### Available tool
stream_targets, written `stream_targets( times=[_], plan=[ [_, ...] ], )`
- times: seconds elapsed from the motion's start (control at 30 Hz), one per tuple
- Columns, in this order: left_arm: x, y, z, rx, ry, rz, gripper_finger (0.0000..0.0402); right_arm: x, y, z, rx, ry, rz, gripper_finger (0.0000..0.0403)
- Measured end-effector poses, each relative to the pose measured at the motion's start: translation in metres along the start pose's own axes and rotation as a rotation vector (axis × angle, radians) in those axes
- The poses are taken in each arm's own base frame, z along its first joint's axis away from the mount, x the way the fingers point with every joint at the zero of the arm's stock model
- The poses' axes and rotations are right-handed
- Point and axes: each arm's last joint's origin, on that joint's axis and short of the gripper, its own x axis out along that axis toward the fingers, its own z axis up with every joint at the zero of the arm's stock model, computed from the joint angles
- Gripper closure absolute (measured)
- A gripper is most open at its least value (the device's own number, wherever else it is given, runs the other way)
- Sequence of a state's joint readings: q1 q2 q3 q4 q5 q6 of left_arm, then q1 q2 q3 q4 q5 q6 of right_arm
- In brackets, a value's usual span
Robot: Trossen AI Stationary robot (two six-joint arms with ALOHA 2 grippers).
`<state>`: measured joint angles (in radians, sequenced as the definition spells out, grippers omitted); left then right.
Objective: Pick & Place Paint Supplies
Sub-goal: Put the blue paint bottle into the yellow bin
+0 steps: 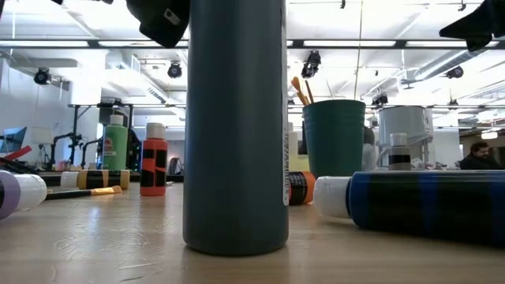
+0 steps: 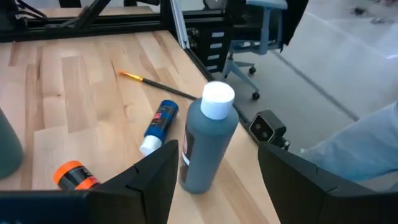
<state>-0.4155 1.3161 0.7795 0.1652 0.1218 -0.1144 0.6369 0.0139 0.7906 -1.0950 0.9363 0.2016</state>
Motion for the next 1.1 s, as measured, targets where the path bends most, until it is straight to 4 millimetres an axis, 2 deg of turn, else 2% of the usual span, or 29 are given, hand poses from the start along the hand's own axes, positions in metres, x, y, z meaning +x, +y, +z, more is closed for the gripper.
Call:
stream_targets(
  times=[0.37, 0.67, 0.83, 1.1],
  plan=[
    [0.012, -0.005, -0.01, 0.011, 0.045, 0.005, 0.0175, 0.0, 0.0, 0.0, 0.0, 0.0, 0.0, 0.0394],
    [0.034, -0.007, -0.011, 0.033, -0.063, -0.038, 0.0158, 0.0, 0.0, 0.0, 0.0, 0.0, 0.0, 0.0394],
    [0.046, -0.004, -0.019, 0.03, -0.054, -0.031, 0.015, 0.0, 0.0, 0.0, 0.0, 0.0, 0.0, 0.0394],
    [0.059, -0.003, -0.02, 0.036, -0.076, -0.034, 0.0149, 0.0, 0.0, 0.0, 0.0, 0.0, 0.0, 0.0394]
  ],
)
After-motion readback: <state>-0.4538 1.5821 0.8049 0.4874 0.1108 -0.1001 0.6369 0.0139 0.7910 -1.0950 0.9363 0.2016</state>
